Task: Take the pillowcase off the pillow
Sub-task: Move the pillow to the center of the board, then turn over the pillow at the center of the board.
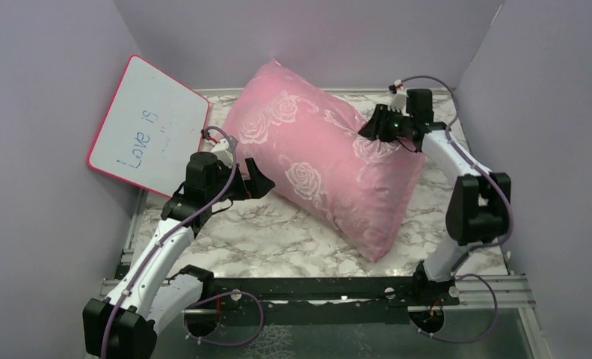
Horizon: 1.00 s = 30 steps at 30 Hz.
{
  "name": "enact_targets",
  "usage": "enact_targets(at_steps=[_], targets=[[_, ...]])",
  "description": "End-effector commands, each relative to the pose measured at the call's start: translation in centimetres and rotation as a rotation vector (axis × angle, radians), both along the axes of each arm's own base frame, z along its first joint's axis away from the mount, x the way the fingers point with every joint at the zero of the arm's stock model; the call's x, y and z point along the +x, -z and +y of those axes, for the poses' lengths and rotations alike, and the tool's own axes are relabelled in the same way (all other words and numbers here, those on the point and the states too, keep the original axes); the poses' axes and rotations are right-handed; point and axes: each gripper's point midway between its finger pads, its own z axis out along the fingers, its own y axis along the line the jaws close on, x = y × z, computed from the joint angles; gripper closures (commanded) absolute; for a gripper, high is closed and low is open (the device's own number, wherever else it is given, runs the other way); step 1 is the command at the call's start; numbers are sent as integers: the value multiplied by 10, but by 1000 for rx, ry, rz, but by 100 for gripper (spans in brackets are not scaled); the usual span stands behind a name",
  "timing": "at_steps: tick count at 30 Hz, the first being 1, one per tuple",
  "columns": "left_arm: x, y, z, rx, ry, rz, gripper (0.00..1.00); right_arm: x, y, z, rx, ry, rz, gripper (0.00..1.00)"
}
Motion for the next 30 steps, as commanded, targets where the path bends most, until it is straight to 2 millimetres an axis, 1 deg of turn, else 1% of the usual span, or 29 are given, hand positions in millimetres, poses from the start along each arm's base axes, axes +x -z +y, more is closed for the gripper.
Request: enact_targets(at_steps=[1, 2, 3, 4, 5, 8, 9, 10, 12, 14, 15, 16, 18, 21, 22, 23, 24, 26, 27, 28, 29, 30], targets=[[0, 5, -13, -49, 66, 7, 1, -113, -18, 39, 149, -155, 75, 70], [1, 6, -16, -67, 72, 8, 1, -125, -23, 37, 154, -145, 66, 75], [2, 7, -19, -87, 79, 10, 1, -139, -29, 34, 161, -138, 55, 78], [3, 6, -23, -110, 87, 13, 2, -153, -35, 34, 174, -140, 46, 82], [4, 7, -28, -130, 96, 15, 2, -168, -41, 34, 191, -151, 37, 83], [6, 6, -44, -155, 125, 13, 1, -212, -57, 41, 260, -235, -4, 80], [5, 10, -50, -148, 132, 23, 1, -219, -60, 39, 255, -238, -16, 76], [4, 13, -55, -140, 136, 33, 1, -223, -64, 36, 235, -233, -25, 69], [3, 15, -68, -138, 161, 31, 2, -218, -71, 23, 149, -176, -55, 41], [-2, 20, -77, -130, 177, 48, 1, -205, -79, 6, 58, -90, -89, 24], [-4, 22, -81, -126, 185, 52, 2, -198, -82, -2, 22, -42, -102, 18], [-6, 25, -84, -122, 190, 58, 2, -192, -83, -8, -3, -4, -113, 13], [-10, 29, -86, -114, 190, 65, 2, -180, -82, -22, -63, 78, -122, 8], [-16, 36, -82, -103, 180, 78, 2, -162, -69, -47, -140, 237, -92, 1], [-18, 37, -80, -97, 172, 78, 2, -157, -63, -50, -149, 262, -82, 0], [-18, 37, -77, -90, 163, 73, 2, -154, -55, -46, -143, 248, -64, 0], [-20, 40, -73, -75, 153, 81, 2, -153, -48, -38, -123, 208, -47, 0], [-23, 44, -68, -53, 139, 84, 2, -161, -31, -8, -31, 40, 28, 0], [-23, 44, -66, -47, 135, 83, 2, -172, -24, 10, 37, -77, 72, 1], [-24, 45, -65, -45, 137, 82, 2, -185, -19, 28, 120, -194, 125, 8], [-26, 47, -65, -43, 140, 84, 1, -198, -15, 42, 207, -292, 166, 18], [-26, 49, -66, -43, 145, 84, 1, -210, -15, 54, 291, -372, 192, 22]])
